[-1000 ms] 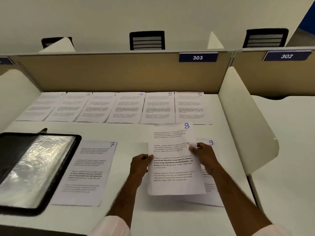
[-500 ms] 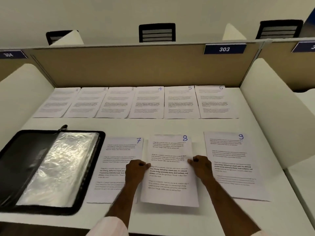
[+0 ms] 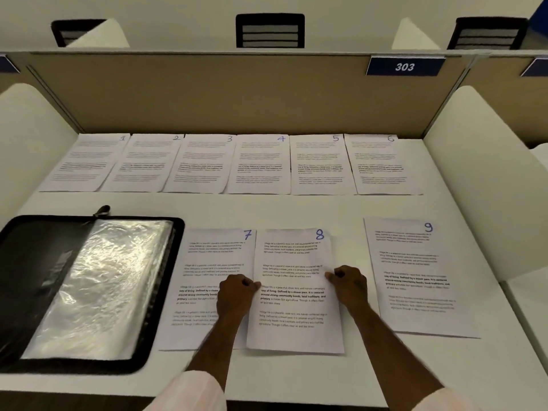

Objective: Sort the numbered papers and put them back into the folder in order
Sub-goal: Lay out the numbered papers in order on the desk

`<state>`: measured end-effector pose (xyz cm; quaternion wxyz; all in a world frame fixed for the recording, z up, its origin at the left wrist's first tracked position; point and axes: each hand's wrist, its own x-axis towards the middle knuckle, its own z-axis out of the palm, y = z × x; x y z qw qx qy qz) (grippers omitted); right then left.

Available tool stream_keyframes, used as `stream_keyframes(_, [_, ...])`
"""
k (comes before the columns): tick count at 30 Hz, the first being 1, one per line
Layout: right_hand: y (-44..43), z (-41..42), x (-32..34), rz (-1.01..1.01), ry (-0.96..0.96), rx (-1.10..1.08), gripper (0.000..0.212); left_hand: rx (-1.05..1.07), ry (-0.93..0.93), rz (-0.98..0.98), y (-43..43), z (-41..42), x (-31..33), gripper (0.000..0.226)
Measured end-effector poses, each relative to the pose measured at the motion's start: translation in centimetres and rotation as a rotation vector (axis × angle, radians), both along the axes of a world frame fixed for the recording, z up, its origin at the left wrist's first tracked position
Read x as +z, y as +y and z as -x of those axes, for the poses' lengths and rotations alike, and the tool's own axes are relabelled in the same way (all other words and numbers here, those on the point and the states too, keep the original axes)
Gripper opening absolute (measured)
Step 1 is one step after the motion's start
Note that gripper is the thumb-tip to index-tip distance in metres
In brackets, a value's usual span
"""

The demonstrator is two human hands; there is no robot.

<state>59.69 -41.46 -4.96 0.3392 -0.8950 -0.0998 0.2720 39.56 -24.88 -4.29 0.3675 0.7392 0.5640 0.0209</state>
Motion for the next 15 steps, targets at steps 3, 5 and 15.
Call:
stream_keyframes(3, [0.19, 0.09, -0.50, 0.023, -0.008, -0.004, 0.023, 0.012, 0.001, 0.008, 0.00, 0.10, -0.06, 0.025])
stream_keyframes(5, [0.38, 0.09, -0.51, 0.027, -0.015, -0.003, 0.024, 0.021, 0.006, 0.012, -0.01, 0.17, -0.06, 0.024])
stream_keyframes(15, [0.29, -0.20, 0.33, 0.034, -0.002, -0.014, 0.028, 0.098, 0.018, -0.007, -0.43, 0.08, -0.43, 0.031])
